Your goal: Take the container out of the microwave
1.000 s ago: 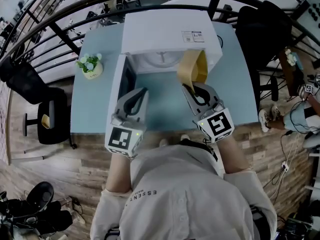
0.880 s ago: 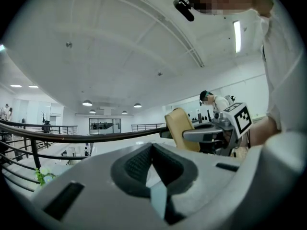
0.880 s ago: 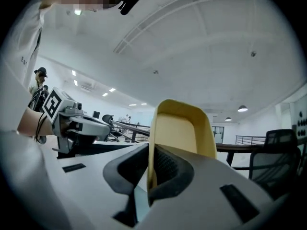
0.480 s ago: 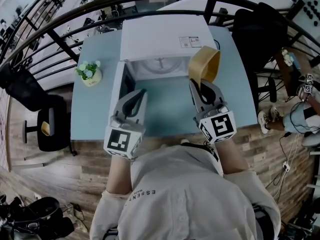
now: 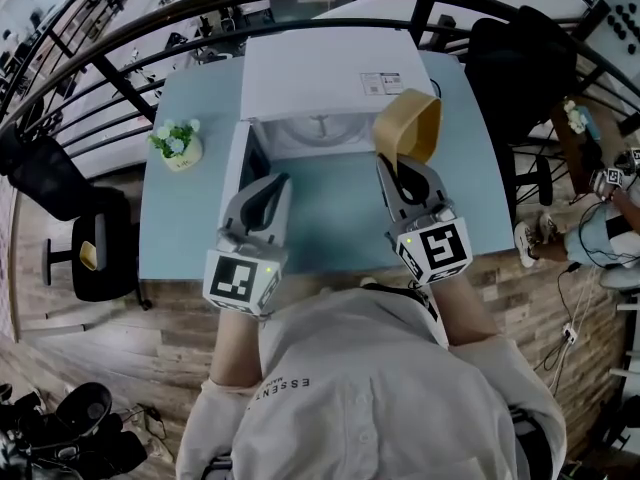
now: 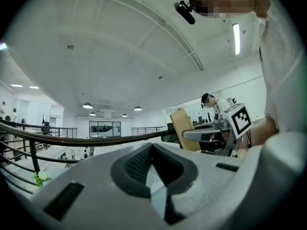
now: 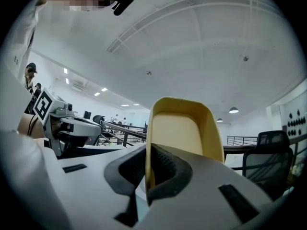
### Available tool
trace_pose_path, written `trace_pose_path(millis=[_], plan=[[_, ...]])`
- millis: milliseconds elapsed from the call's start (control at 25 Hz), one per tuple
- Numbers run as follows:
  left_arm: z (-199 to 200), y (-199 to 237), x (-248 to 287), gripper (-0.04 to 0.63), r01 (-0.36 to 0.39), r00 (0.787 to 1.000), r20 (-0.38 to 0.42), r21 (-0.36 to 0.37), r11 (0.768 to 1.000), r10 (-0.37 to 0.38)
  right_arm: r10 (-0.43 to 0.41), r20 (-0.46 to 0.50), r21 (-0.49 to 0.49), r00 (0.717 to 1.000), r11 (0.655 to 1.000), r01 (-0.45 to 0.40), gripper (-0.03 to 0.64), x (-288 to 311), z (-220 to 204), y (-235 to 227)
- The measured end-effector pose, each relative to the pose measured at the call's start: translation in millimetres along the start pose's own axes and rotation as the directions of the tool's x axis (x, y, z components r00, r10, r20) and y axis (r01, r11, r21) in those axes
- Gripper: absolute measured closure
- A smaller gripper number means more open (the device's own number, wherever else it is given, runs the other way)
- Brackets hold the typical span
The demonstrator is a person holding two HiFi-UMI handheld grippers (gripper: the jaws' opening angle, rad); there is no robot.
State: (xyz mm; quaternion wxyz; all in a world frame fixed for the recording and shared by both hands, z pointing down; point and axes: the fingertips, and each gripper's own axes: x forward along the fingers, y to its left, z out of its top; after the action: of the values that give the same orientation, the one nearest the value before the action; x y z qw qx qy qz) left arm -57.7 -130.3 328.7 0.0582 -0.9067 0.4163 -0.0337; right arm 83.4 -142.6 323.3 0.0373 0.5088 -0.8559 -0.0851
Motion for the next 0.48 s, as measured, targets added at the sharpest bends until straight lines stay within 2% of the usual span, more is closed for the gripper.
trace_pose_path(millis=[480], plan=[[-9,5,2,0.594,-0.009,1.0,-0.03,0.009,1.0,0.01,-0.033,-0.008,0.027,0.999,0.999,0.033,0.6,8,-10,0]])
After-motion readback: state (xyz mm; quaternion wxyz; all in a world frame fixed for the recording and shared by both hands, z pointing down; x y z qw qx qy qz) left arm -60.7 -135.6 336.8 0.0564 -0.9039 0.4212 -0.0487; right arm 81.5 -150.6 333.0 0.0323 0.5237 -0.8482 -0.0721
